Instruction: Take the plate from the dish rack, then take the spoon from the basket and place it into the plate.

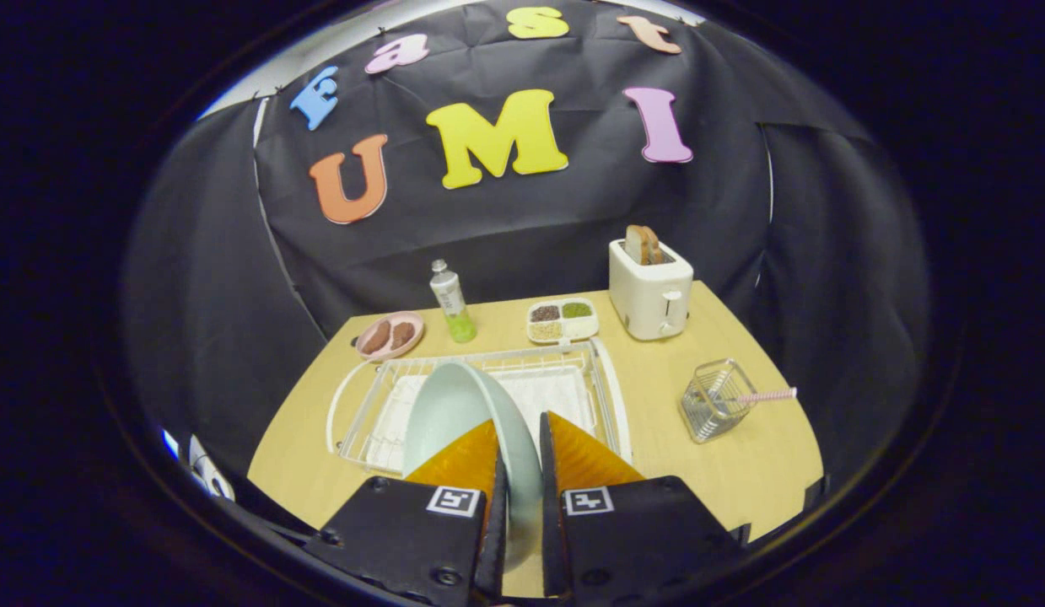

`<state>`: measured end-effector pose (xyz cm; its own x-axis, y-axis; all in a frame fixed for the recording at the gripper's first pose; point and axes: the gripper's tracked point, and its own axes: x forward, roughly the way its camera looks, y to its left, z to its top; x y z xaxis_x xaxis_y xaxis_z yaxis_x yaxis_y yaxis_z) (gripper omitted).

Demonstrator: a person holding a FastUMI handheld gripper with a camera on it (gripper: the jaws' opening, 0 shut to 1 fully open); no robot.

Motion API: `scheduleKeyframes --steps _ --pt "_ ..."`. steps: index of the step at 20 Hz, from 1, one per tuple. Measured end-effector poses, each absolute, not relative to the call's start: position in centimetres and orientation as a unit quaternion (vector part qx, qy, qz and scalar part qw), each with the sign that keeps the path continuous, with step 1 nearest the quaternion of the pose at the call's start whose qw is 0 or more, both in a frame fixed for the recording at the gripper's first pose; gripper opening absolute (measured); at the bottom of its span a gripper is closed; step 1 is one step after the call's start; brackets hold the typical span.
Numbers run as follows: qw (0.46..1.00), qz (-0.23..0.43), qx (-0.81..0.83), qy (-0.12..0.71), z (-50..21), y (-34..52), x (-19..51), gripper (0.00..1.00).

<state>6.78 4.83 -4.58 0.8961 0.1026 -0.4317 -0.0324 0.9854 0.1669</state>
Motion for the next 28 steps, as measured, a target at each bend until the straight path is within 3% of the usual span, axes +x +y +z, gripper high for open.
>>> scheduleKeyframes --steps 4,9,16,22,26,28 --pt "0.970 0.055 0.087 0.218 -11.4 4.6 4.3 0.23" --pt "0.964 0.034 0.104 0.241 -18.9 2.6 4.6 0.23" --pt "0.958 0.009 0.108 0.266 -23.5 -0.8 5.3 0.19" --pt "0.970 0.003 0.087 0.225 -22.7 -2.6 5.9 0.17" --pt "0.975 0.003 0.095 0.202 -21.2 -4.4 6.4 0.29" --pt "0.979 -0.009 0.088 0.182 -20.2 -6.0 6.6 0.53"
